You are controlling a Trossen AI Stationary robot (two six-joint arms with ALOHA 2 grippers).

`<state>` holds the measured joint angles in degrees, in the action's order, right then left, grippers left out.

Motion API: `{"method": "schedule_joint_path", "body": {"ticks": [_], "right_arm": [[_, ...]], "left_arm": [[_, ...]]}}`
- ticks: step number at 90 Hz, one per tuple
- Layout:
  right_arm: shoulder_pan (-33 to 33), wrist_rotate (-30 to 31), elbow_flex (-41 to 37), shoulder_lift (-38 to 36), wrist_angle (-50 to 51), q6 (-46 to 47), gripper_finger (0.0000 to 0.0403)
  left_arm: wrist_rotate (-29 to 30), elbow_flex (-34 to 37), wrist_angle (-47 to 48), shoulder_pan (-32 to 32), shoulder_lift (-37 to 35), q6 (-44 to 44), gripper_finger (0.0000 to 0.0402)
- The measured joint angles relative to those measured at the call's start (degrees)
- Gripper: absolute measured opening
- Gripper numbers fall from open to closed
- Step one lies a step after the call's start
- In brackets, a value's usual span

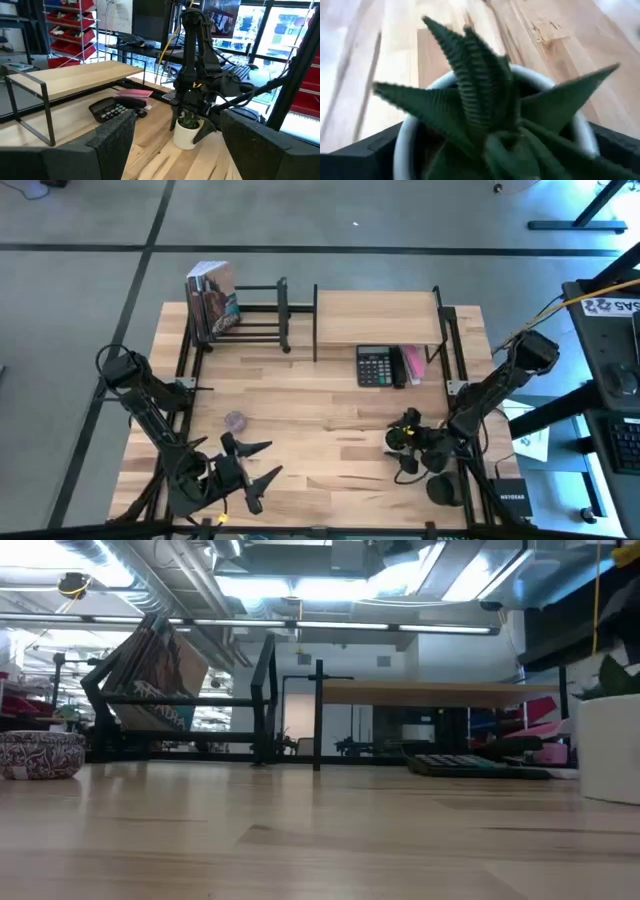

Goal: Stock shelves
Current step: Remove the potted plant from the shelf, then remove the black stapler from under the shelf

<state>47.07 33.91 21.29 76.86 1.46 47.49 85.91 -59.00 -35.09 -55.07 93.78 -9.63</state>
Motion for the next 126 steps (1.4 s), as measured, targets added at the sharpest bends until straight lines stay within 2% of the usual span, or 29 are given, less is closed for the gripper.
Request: {"method": "schedule_joint_path", "body": {"ticks": [9,19,43,59,65,71,77,85,96,110,126], "right_arm": [[-0.8,-2.6,1.5,-0.4,0.2,-3.8,0.0380],[-0.7,-1.7,5.3,-2.4,2.5,-8.7,0.0377],[-0.6,3.1,13.6,-7.8,19.3,-14.8,0.0376],[-1.8,0.8,13.5,-9.7,20.7,-15.8,0.0376],[-3.7,-0.1,13.5,-9.4,17.6,-15.6,0.0376],[-6.7,-2.9,13.5,-8.4,10.9,-16.0,0.0376],[-10.1,-8.2,13.6,-6.7,5.8,-16.8,0.0376],[-14.8,-15.4,15.9,-3.1,4.3,-17.7,0.0376],[-19.1,-21.3,22.4,3.4,11.8,-18.9,0.0371],[-21.4,-26.8,31.3,12.9,25.7,-22.9,0.0347],[-21.2,-32.4,34.4,19.3,34.4,-27.2,0.0315]], "left_arm": [[0.0,0.0,0.0,0.0,0.0,-0.2,0.0276],[0.0,0.0,-0.1,0.1,0.0,-0.3,0.0276],[0.0,0.0,-0.3,0.4,0.0,-0.4,0.0276],[0.0,0.0,-0.1,0.3,0.0,-0.4,0.0276],[0.0,0.0,0.0,0.3,0.0,-0.2,0.0276],[0.0,0.0,0.0,0.3,0.0,-0.2,0.0276],[0.0,0.0,0.0,0.5,0.0,-0.2,0.0276],[0.0,0.0,0.0,0.7,0.0,-0.2,0.0276],[0.0,0.0,0.0,1.0,0.0,-0.4,0.0276],[0.0,0.0,0.0,1.0,0.0,-0.4,0.0276],[-0.2,0.0,0.0,1.0,0.0,-0.4,0.0276]]}}
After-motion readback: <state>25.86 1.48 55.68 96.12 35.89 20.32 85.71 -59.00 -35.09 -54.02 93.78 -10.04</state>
